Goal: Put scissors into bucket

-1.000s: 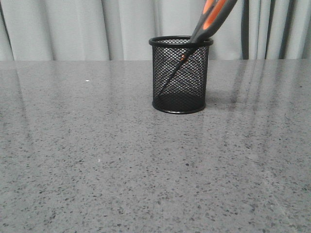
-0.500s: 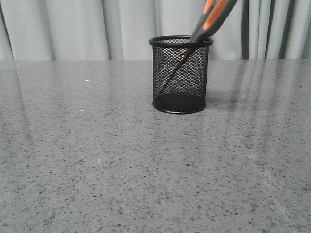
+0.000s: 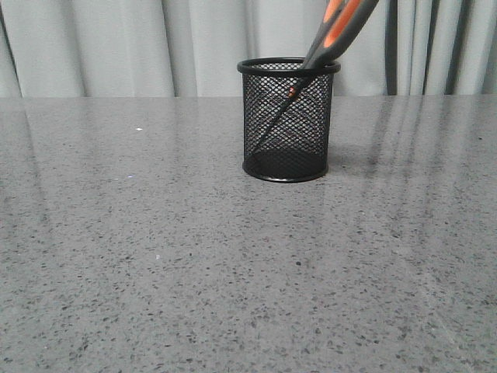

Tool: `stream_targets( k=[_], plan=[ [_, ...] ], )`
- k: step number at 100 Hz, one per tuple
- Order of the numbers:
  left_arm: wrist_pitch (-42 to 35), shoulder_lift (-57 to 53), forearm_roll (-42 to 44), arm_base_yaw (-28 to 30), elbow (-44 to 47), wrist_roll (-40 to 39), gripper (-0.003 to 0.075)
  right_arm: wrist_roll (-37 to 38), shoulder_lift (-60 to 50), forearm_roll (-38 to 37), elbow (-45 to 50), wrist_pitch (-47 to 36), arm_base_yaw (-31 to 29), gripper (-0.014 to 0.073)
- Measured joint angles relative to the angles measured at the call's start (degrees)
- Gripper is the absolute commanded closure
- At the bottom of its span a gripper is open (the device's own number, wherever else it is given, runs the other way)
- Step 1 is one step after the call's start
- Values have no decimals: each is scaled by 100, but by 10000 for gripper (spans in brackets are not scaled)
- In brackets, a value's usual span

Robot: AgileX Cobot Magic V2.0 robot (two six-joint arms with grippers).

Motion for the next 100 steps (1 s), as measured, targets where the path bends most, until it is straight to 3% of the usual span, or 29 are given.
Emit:
stream_targets(
  k=[67, 77, 89, 100],
  plan=[
    [0, 0, 1, 3, 0, 0, 741, 0, 0, -36, 41, -99, 0, 652],
    [0, 0, 1, 3, 0, 0, 741, 54, -22, -733, 165, -176, 0, 652],
    [0, 0, 1, 3, 0, 0, 741, 860, -216, -2171, 532, -319, 0, 652],
    [0, 0, 1, 3, 0, 0, 741, 1267, -581, -2778, 974, -394, 0, 652]
  ],
)
